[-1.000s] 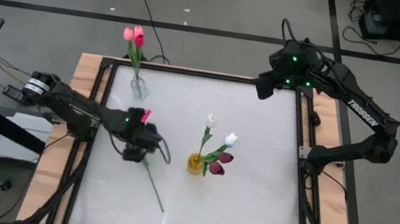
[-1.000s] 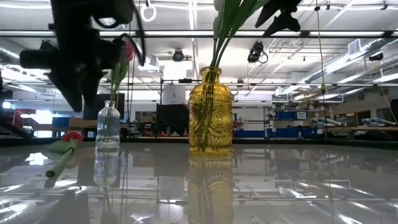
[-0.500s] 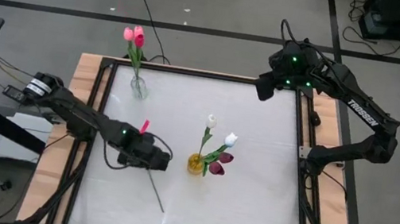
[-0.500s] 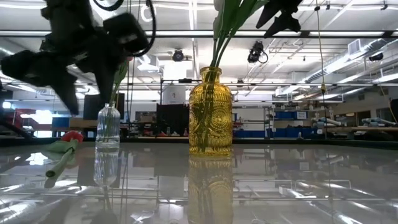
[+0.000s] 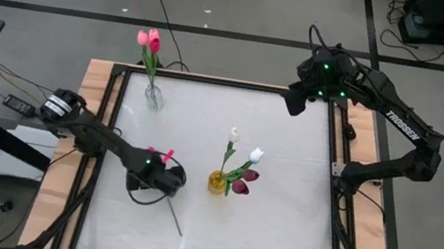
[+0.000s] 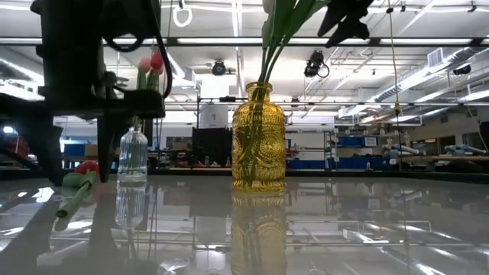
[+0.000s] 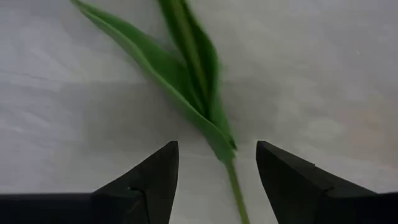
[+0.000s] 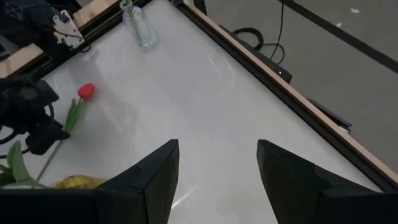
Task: Sort flowers into vase by color
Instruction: Put the red tulip into the transparent flower vase
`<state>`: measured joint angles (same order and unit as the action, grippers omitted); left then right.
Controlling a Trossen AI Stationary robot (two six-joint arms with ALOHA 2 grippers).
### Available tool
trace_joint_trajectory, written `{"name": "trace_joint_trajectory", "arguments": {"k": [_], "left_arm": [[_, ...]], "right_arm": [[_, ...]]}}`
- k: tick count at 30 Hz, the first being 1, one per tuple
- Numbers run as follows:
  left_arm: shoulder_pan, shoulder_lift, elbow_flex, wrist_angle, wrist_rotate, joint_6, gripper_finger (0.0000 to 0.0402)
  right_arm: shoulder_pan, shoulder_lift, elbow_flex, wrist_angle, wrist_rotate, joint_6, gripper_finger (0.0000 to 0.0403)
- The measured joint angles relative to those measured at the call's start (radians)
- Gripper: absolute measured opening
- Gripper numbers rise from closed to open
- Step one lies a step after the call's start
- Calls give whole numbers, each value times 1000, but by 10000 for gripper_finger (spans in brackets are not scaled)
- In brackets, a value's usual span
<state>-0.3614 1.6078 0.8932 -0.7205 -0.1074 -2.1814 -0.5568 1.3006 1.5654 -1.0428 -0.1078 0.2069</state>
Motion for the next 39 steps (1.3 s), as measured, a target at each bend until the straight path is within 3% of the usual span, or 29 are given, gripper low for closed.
{"name": "trace_joint_trajectory", "arguments": {"k": [7, 19, 26, 34, 39], "left_arm": [[11, 51, 5, -6, 17, -29, 201], [42, 53, 3, -19, 9, -10, 31], [34, 36, 3, -25, -27, -5, 7], [21, -122, 9, -132, -265, 32, 8], [55, -286, 10, -160, -492, 258, 9]], "right_arm": [[0, 0, 0, -33, -1, -27, 224], [0, 0, 0, -31, 1, -35, 224], [0, 0, 0, -31, 1, -28, 224], [0, 0, 0, -35, 1, -27, 224], [0, 0, 0, -37, 0, -23, 224]]}}
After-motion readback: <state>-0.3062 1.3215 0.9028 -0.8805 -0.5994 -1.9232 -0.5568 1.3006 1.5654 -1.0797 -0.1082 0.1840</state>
